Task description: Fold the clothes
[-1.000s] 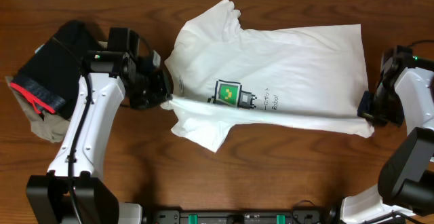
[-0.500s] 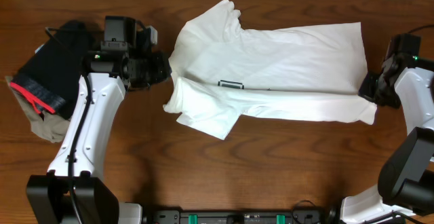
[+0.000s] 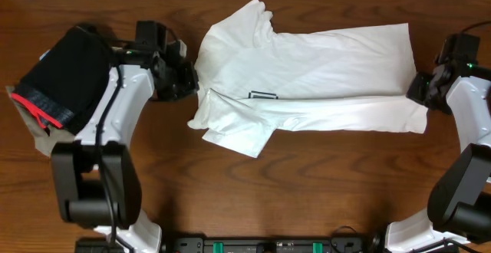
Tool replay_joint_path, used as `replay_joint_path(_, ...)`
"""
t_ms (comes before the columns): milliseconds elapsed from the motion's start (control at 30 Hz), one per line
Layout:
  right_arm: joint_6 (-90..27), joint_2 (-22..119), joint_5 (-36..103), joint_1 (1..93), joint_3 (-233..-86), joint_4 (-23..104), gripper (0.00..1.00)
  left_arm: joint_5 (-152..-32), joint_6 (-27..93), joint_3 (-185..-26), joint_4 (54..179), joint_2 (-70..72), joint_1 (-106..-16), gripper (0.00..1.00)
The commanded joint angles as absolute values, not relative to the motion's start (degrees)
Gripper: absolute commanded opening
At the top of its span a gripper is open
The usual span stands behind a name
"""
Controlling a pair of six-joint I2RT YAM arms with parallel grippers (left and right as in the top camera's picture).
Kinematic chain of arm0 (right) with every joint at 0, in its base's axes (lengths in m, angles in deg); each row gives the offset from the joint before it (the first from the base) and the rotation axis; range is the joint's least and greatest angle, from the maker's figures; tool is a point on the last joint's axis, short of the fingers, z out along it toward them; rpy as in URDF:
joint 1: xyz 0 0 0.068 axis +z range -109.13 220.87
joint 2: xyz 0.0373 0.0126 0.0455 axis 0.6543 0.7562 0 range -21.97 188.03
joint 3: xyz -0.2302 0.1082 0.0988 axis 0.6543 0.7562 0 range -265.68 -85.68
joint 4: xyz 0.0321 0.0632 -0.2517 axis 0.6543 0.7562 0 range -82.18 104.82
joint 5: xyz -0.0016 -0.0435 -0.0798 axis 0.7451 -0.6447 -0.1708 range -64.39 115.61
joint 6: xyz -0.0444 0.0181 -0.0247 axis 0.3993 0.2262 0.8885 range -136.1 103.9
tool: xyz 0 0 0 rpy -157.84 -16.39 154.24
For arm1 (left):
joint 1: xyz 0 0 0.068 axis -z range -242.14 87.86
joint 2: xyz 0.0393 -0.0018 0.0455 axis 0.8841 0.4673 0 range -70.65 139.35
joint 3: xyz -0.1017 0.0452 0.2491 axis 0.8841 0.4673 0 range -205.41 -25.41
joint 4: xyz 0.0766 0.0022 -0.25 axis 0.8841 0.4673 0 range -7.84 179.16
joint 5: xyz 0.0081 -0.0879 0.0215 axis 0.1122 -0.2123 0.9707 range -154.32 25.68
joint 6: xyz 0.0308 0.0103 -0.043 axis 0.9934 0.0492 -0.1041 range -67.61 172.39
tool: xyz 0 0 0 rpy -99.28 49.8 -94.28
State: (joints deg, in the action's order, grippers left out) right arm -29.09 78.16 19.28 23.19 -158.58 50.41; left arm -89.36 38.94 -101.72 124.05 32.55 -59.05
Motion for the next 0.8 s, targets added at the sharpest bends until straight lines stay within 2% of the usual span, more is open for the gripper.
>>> replay_joint_path(0,-28.65,78.19,20.31,22.93,-158.56,48.7,0.01,-88.77,39.42,-101.74,124.03,34.21,-59.18,0.11)
replay_joint_path(533,-28.72,90.19,20.66,23.52,-158.52,39.87,0.01,-89.38,39.03,-101.74,124.51,34.3,-59.16,0.11)
replay_joint_path(567,-28.72,90.78,20.42,23.52,-158.52,39.37,0.04,-89.38,39.03,-101.74,124.53,34.28,-59.16,0.1)
replay_joint_path(667,-28.74,91.32,18.65,23.52,-158.52,38.47,0.25,-89.36,39.03,-101.74,124.75,34.28,-59.16,0.1)
replay_joint_path(733,-28.72,90.99,17.8,23.52,-158.54,37.91,0.36,-89.36,39.03,-101.74,124.77,34.28,-59.16,0.11)
replay_joint_path(767,-28.72,90.75,17.38,23.52,-158.54,37.75,0.37,-89.36,39.03,-101.74,124.75,34.3,-59.16,0.11)
